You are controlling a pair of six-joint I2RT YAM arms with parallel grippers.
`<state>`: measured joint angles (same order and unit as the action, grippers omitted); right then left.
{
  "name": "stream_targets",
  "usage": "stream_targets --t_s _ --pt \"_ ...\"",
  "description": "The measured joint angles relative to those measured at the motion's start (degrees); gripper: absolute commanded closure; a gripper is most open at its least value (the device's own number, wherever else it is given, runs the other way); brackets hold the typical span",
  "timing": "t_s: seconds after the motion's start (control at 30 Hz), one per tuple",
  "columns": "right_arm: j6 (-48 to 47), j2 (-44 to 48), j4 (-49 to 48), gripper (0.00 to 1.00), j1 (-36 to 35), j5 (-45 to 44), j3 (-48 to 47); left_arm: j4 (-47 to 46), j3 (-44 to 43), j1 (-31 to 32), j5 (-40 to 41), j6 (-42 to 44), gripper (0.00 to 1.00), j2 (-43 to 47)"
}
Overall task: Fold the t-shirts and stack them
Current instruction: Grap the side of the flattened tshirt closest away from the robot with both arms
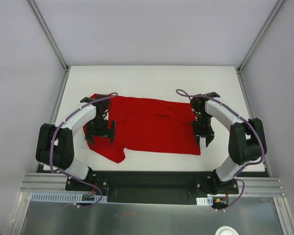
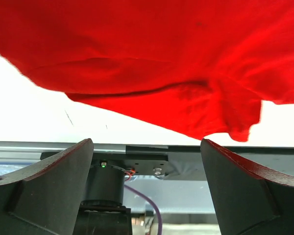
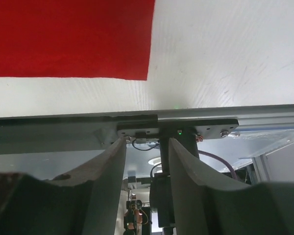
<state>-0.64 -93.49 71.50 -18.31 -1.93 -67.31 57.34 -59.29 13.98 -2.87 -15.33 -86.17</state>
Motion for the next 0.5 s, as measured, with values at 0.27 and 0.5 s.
stream_targets --t_s 0.27,0.5 --pt "0.2 -7.5 -4.0 0.57 -2.9 0.7 -0.2 -3.5 0.6 2.4 -2.0 1.9 0.08 -8.2" --pt "0.2 -9.1 -5.2 0.57 -3.4 0.9 1.2 -4.5 -0.1 7.4 -4.2 3.0 0.16 -12.5"
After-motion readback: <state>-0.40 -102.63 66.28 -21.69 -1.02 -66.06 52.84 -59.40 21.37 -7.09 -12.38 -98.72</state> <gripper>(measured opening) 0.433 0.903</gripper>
